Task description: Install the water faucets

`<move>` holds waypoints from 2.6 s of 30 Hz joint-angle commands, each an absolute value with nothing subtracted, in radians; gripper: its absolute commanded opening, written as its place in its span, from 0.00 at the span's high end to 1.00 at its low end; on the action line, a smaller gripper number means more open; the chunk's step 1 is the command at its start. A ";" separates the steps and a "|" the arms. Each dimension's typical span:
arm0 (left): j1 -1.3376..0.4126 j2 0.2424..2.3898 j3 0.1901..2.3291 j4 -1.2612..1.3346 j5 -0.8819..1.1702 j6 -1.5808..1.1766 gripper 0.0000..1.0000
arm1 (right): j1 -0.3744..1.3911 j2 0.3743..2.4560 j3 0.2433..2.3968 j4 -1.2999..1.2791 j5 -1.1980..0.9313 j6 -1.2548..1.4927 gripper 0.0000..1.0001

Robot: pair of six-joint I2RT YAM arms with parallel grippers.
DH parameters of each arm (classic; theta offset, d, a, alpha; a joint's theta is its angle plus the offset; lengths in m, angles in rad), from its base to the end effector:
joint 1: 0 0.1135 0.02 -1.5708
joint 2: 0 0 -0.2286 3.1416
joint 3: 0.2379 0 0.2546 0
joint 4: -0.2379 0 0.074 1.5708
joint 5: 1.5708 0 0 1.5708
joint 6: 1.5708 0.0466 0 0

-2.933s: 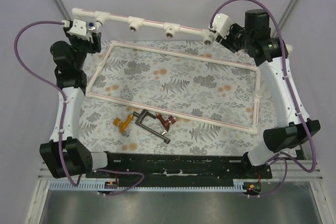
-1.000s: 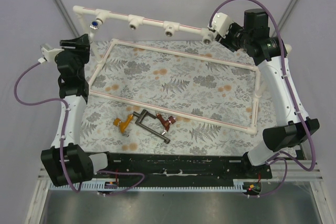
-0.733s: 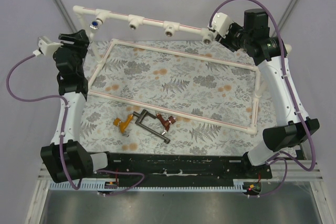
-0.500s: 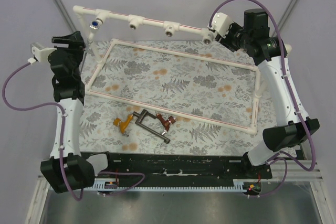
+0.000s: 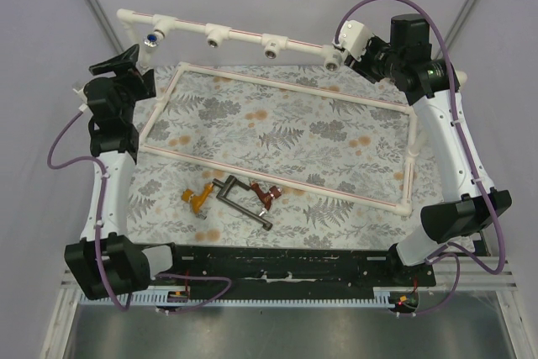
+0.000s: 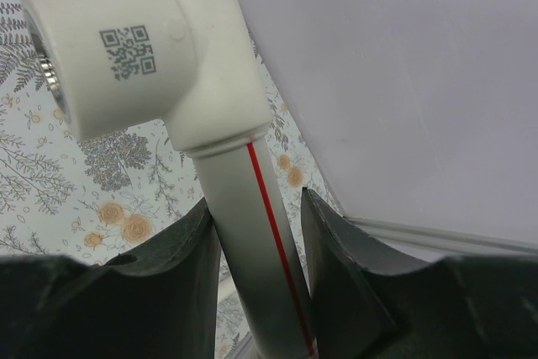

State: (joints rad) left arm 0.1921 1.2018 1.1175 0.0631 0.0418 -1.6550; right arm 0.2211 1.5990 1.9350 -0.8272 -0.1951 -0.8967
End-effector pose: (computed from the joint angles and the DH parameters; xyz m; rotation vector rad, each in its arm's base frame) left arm 0.3044 0.0572 0.3631 -1.3508 1.0651 -1.1514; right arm 0.3354 0.0847 0.4238 -1.1921 1.6788 -0.2184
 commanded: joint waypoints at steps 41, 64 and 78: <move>0.028 1.249 1.140 0.203 0.190 1.069 0.68 | 0.221 1.624 1.913 -0.871 -0.144 -0.807 1.00; 0.164 1.089 1.255 0.008 0.052 -1.077 0.15 | 0.222 1.621 1.907 -0.871 -0.147 -0.808 1.00; 0.227 1.224 1.104 0.162 0.144 -1.586 0.18 | 0.222 1.608 1.896 -0.871 -0.129 -0.815 1.00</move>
State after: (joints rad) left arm 0.2230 1.2076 1.0924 0.0727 0.1081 -1.4418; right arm 0.2253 1.5894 1.9263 -0.8322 -0.2005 -0.9001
